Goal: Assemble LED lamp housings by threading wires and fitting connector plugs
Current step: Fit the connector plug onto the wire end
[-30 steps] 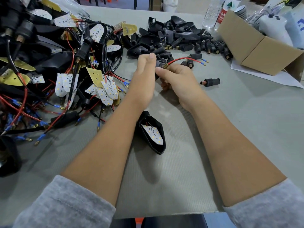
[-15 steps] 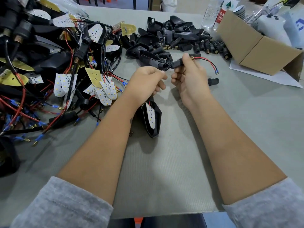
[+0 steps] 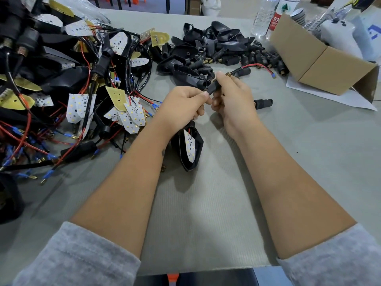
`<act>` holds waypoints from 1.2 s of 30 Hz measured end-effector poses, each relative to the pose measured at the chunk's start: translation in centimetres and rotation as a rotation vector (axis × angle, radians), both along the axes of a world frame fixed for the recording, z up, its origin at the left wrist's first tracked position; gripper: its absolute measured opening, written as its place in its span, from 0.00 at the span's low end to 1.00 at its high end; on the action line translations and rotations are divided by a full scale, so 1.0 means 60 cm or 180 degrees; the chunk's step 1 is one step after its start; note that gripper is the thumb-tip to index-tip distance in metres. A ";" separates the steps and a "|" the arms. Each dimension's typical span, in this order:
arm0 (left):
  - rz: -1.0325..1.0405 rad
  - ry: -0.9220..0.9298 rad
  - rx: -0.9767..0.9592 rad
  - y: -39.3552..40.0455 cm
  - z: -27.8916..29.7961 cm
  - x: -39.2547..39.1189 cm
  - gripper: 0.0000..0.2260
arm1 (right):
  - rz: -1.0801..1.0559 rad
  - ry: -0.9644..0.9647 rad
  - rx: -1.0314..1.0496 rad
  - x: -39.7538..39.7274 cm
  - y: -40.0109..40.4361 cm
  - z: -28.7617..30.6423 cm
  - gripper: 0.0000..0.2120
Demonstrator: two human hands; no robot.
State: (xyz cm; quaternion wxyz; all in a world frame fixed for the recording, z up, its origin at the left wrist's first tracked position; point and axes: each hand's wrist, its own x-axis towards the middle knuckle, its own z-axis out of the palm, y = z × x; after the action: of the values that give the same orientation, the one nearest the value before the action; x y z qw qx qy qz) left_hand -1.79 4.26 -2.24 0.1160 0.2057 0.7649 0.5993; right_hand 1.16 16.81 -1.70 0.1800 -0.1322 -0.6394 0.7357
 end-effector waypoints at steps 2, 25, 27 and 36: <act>0.0031 -0.0098 0.0082 0.000 0.003 0.000 0.13 | -0.0049 0.0070 -0.0074 0.001 -0.002 0.000 0.11; 0.0394 -0.0465 0.0505 -0.004 0.023 0.015 0.14 | -0.0510 0.0141 -0.0539 -0.004 0.009 0.003 0.11; 0.0588 0.0102 -0.0106 -0.008 0.021 0.014 0.15 | -0.0665 0.0184 -0.0658 -0.006 0.014 0.003 0.11; 0.0377 0.0982 -0.1041 -0.014 0.013 0.017 0.14 | -0.0817 0.0144 -0.1158 -0.009 0.023 0.002 0.22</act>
State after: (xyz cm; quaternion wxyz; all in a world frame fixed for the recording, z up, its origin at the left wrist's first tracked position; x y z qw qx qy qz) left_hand -0.78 3.41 -1.44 -0.0059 0.2281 0.8712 0.4347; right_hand 0.60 18.18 -1.56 0.2597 -0.2263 -0.4699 0.8127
